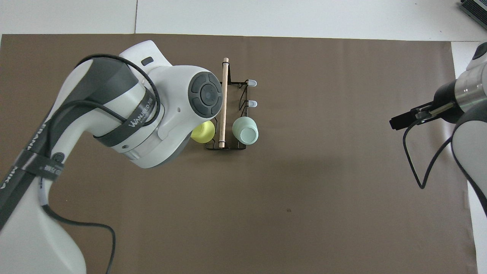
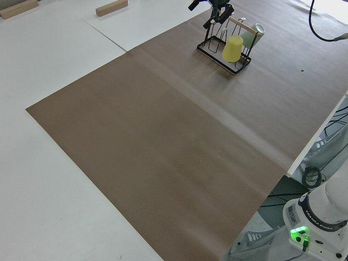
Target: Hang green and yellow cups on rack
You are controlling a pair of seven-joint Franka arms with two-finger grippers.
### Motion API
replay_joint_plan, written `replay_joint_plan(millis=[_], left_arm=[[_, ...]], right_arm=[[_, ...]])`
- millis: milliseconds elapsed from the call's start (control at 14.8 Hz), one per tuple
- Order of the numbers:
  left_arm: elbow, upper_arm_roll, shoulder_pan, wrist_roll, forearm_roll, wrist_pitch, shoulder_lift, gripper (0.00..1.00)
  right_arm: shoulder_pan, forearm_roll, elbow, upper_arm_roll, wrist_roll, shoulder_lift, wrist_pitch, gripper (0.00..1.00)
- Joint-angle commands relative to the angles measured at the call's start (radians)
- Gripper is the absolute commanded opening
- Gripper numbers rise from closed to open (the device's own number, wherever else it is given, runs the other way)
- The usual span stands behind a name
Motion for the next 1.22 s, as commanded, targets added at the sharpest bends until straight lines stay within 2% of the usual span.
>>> replay_joint_plan(millis=[0,135,405,608,945,1148], left_arm=[[-0.031,-0.011,0.077,0.110,-0.054,0.084,-0.018,1.00],[-0.046,-0.009,0.120,0.227,-0.116,0.139,-0.018,1.00],[-0.077,-0.012,0.216,0.409,-0.232,0.294,-0.023,1.00],[-0.077,-0.012,0.273,0.612,-0.355,0.351,-0.019,1.00],[-0.074,-0.012,0.348,0.975,-0.539,0.354,-0.023,1.00],[-0.074,-0.012,0.371,1.166,-0.582,0.292,-0.053,1.00]], right_arm=[[0.005,-0.009,0.020,0.001,0.052,0.001,-0.027,1.00],[0.015,-0.011,0.020,-0.003,0.052,0.001,-0.026,1.00],[0.116,-0.011,0.031,-0.120,0.052,0.004,-0.027,1.00],[0.127,-0.015,0.057,-0.123,0.052,0.012,-0.041,1.00],[0.129,-0.015,0.062,-0.128,0.052,0.013,-0.044,1.00],[0.124,-0.015,0.062,-0.125,0.052,0.015,-0.042,1.00]])
